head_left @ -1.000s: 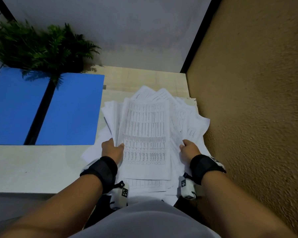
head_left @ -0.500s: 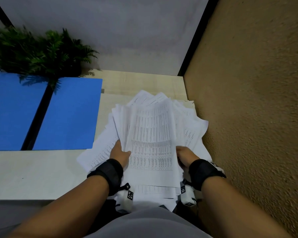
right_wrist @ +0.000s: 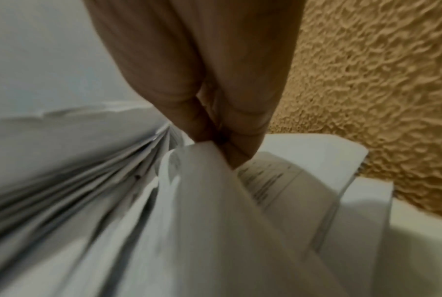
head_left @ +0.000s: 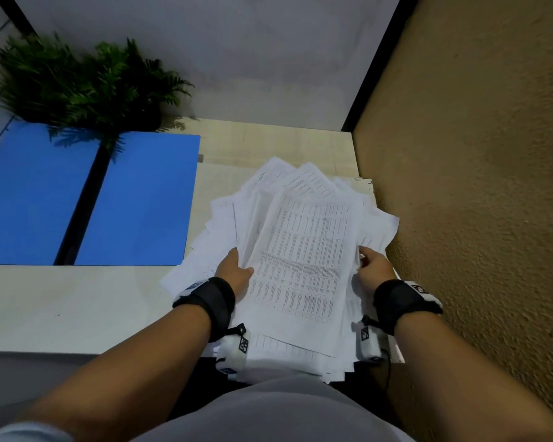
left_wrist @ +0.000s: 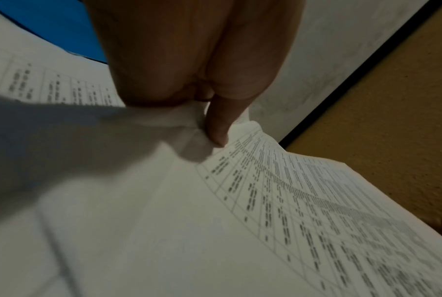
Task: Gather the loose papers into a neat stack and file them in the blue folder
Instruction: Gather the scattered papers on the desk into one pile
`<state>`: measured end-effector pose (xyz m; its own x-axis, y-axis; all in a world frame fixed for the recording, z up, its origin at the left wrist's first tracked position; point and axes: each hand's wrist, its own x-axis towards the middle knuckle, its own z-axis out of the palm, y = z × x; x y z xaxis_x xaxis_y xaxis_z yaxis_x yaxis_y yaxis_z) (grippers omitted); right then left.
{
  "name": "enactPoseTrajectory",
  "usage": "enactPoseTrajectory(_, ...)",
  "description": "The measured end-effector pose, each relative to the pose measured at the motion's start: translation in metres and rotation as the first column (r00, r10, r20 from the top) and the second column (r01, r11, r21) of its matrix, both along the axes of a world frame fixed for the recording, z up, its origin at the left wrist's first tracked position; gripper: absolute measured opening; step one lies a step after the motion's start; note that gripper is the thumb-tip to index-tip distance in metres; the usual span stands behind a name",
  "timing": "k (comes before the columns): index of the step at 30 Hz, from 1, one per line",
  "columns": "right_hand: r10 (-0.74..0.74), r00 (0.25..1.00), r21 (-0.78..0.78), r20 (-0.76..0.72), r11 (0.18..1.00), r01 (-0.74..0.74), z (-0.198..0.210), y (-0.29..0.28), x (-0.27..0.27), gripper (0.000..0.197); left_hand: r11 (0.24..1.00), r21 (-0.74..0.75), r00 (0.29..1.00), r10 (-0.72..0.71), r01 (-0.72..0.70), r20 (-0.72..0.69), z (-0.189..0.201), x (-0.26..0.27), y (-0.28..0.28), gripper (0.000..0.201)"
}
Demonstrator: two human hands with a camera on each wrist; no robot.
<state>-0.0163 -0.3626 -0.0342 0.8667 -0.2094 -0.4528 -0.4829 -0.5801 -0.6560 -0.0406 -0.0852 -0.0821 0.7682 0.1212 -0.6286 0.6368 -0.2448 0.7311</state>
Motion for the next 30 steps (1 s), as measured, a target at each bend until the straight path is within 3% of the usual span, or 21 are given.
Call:
enactPoseTrajectory(3,-0.086,0.989,0.226,-0.122,0.968,0.112,-0.01,0.009,-0.005,0.029,0.998,-0.06,1.0,-0.008,0.007,-0.006,0.009,-0.004,-0.011,0.076)
enactPoseTrajectory(6,-0.315,0.924,0.51,-0.215,0.771,0.381,-0.018,0.019,-0.01,0.03,0.994,-0.105,0.999,-0.045,0.042,-0.024,0.009,-0.004,-0.024,0.083)
enactPoseTrajectory(9,-0.345,0.881,0.616,-0.325,0.629,0.474,-0.01,0.014,-0.01,0.078,0.997,-0.067,1.0,0.024,-0.024,-0.007,0.006,-0.002,-0.027,0.062)
enactPoseTrajectory(11,-0.266,0.915,0.657,-0.302,0.637,0.402,-0.004,0.01,-0.012,0.07,0.994,-0.085,0.997,0.075,-0.074,0.001,0.006,-0.001,-0.026,0.051)
enactPoseTrajectory(14,-0.096,0.957,0.519,-0.275,0.823,0.232,0.0,0.017,-0.019,0.076,0.996,-0.09,1.0,-0.018,0.016,-0.012,0.011,-0.004,-0.035,0.056)
enactPoseTrajectory(17,-0.209,0.947,0.299,-0.245,0.913,0.279,-0.009,0.018,-0.017,0.055,0.991,-0.059,0.992,-0.121,0.119,-0.032,0.017,-0.001,-0.042,0.057)
enactPoseTrajectory(20,-0.324,0.919,0.223,-0.225,0.901,0.372,-0.006,0.006,-0.014,0.027,1.0,-0.025,1.0,-0.002,0.001,-0.011,0.015,0.0,-0.021,0.044)
enactPoseTrajectory(22,-0.379,0.894,0.286,-0.238,0.852,0.438,-0.008,-0.004,-0.016,0.03,0.983,0.098,0.988,0.156,-0.157,0.017,0.012,-0.003,0.004,0.041)
enactPoseTrajectory(25,-0.444,0.863,0.32,-0.243,0.803,0.503,-0.01,-0.012,-0.022,0.039,0.89,0.362,0.959,0.282,-0.277,0.042,0.012,-0.013,0.035,0.054)
enactPoseTrajectory(28,-0.505,0.82,0.347,-0.27,0.743,0.572,-0.013,-0.014,-0.026,0.039,0.861,0.368,0.93,0.368,-0.352,0.028,0.017,-0.021,0.039,0.075)
enactPoseTrajectory(30,-0.523,0.809,0.353,-0.269,0.728,0.588,-0.014,-0.013,-0.027,0.046,0.87,0.286,0.911,0.412,-0.401,0.023,0.016,-0.022,0.034,0.074)
